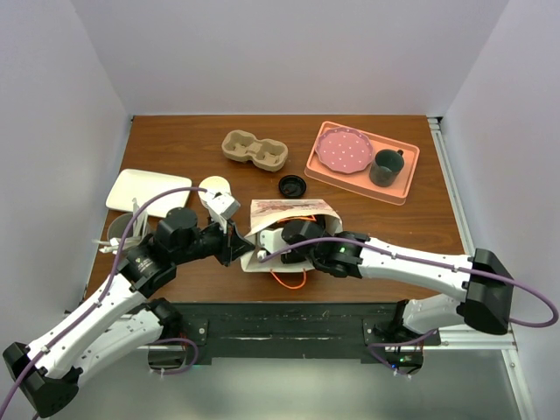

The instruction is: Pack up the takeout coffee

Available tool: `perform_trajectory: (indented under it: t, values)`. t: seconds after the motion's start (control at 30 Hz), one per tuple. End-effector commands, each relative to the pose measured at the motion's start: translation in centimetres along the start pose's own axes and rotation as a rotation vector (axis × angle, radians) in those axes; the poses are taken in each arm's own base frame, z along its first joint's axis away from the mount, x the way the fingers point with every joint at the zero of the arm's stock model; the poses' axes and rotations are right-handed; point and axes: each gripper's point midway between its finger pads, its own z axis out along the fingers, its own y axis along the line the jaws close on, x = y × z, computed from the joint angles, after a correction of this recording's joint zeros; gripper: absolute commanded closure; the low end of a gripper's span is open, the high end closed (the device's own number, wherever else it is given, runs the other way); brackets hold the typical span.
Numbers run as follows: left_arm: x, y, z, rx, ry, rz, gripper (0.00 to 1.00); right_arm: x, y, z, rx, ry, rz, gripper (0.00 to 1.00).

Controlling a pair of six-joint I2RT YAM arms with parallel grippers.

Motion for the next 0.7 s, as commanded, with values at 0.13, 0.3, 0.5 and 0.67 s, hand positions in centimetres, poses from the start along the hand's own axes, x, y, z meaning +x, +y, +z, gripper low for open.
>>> perform_trajectory:
  t: [0.13,0.3,0.5,0.67]
  values:
    - [-2.6,-1.0,-0.3,0.029,-0.071,0.047,1.00,0.4,-2.4,-1.3,0.088,-0.013,0.036,0.89]
    - [-2.6,-1.2,-0.3,0.038,-0.073,0.048,1.00,0.0,-1.9,-0.5,0.056,-0.044,0.047,0.88]
    - [-2.6,-1.1,-0.4,0.035,-0.074,0.044,1.00,-0.1,-1.5,-0.1,0.035,-0.057,0.062,0.88]
    - [-2.6,-1.1,-0.3,0.035,-0.074,0.041,1.00,-0.7,-1.0,0.1,0.004,-0.086,0.059,0.88]
